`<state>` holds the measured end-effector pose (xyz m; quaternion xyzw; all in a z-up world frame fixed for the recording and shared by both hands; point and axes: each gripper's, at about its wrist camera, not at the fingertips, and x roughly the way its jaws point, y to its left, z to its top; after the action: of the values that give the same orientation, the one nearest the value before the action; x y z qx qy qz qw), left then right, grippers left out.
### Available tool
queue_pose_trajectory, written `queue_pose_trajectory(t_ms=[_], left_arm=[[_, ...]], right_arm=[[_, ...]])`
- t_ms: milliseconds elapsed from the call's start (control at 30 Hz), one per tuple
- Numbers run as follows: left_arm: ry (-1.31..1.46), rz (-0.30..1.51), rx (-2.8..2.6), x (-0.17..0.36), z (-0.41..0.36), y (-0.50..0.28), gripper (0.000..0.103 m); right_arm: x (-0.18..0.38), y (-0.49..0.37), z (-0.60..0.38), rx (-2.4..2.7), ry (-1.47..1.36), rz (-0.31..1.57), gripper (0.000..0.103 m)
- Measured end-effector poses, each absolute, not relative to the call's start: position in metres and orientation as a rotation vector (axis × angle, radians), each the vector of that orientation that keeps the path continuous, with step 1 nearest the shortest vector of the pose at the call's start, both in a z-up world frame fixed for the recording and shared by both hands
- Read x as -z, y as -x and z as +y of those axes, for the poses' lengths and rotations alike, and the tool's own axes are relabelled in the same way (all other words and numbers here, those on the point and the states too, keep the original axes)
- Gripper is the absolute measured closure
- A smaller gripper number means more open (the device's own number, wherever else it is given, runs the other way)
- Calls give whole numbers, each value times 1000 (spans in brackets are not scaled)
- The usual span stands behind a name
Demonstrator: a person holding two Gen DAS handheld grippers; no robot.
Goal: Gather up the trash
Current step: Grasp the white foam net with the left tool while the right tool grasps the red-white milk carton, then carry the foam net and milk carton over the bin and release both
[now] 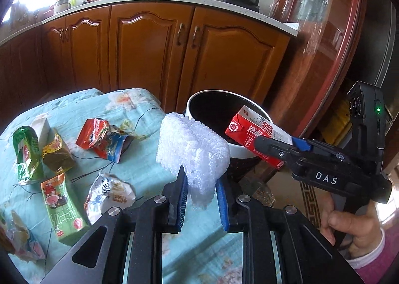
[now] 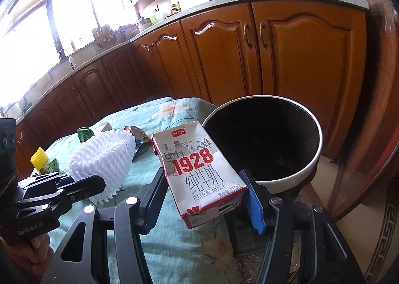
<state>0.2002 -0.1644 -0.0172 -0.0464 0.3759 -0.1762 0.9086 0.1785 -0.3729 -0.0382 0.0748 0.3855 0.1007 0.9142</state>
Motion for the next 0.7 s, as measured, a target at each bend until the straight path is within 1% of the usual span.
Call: queue_pose_trajectory(t_ms=[700], left_arm=[[36, 810, 424, 27, -218, -263, 83]], right_arm=[[42, -204, -427, -97, -168, 798, 44]])
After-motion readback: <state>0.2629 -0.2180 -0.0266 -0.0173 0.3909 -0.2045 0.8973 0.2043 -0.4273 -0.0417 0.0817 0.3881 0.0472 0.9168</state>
